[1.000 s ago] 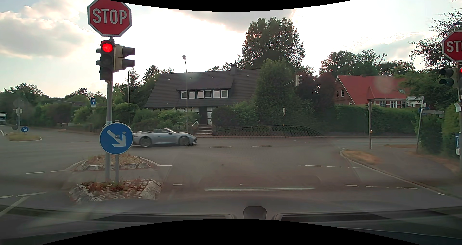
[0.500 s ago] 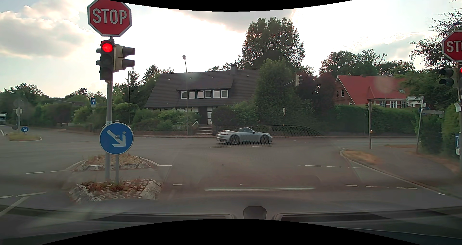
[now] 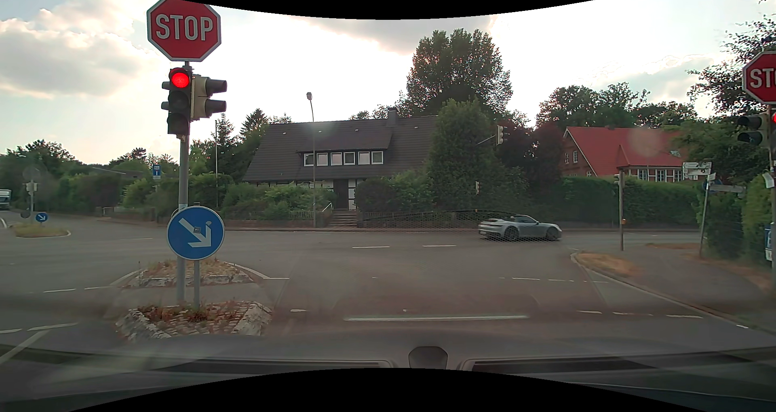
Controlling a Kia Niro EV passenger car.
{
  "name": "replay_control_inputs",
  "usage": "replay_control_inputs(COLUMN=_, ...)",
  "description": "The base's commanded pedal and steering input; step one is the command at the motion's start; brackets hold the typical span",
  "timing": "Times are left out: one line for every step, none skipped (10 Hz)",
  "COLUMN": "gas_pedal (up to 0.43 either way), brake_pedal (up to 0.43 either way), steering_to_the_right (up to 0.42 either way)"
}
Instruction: Follow the waypoints while adhering to traffic rules and regulations
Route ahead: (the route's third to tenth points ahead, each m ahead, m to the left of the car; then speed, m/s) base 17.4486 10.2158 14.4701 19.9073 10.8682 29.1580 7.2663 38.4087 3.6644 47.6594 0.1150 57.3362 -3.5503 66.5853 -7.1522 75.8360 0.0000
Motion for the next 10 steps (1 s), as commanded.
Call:
replay_control_inputs(gas_pedal=0.0, brake_pedal=0.25, steering_to_the_right=-0.005)
replay_control_inputs(gas_pedal=0.0, brake_pedal=0.25, steering_to_the_right=-0.005)
replay_control_inputs(gas_pedal=0.0, brake_pedal=0.25, steering_to_the_right=-0.005)
replay_control_inputs(gas_pedal=0.0, brake_pedal=0.25, steering_to_the_right=-0.005)
replay_control_inputs(gas_pedal=0.0, brake_pedal=0.25, steering_to_the_right=-0.005)
replay_control_inputs(gas_pedal=0.0, brake_pedal=0.25, steering_to_the_right=-0.005)
replay_control_inputs(gas_pedal=0.0, brake_pedal=0.25, steering_to_the_right=-0.006)
replay_control_inputs(gas_pedal=0.0, brake_pedal=0.25, steering_to_the_right=-0.005)
replay_control_inputs(gas_pedal=0.0, brake_pedal=0.25, steering_to_the_right=-0.005)
replay_control_inputs(gas_pedal=0.0, brake_pedal=0.25, steering_to_the_right=-0.005)
